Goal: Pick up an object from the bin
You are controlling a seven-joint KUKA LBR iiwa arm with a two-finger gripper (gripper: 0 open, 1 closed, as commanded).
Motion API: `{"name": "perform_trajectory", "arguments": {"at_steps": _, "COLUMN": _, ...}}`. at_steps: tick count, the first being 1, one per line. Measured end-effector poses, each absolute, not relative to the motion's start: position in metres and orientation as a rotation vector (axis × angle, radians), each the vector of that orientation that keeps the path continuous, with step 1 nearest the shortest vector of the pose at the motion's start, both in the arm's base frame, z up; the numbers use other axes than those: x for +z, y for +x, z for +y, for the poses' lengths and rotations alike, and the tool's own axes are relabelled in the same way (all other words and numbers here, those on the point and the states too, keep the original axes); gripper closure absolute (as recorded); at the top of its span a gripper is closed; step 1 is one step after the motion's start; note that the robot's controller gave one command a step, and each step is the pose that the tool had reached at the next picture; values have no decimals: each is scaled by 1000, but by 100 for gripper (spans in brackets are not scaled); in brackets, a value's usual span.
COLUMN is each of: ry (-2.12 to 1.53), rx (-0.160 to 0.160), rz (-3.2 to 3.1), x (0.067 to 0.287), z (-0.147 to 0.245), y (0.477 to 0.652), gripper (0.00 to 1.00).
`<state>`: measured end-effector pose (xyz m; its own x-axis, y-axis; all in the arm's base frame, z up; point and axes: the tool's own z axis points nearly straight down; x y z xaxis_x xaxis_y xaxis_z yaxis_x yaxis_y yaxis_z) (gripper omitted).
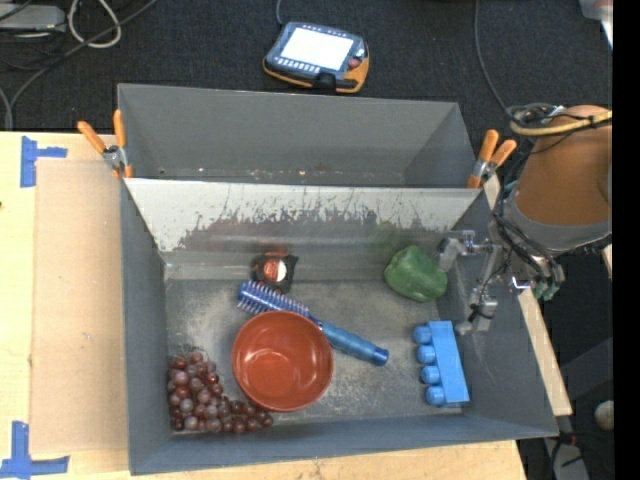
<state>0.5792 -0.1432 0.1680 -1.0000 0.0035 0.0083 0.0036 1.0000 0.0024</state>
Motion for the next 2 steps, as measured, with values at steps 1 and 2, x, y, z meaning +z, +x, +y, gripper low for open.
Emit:
{"name": "perform_trajectory", "arguments": {"at_steps": 1, "ry": 4, "rx": -1, "rz": -3141, "x": 173, "z": -142, "y": 581, "gripper": 0}}
{"name": "perform_trajectory", "arguments": {"at_steps": 2, "ry": -531, "rx": -1, "rz": -3109, "x": 85, "z": -129, "y": 611, "gripper": 0}}
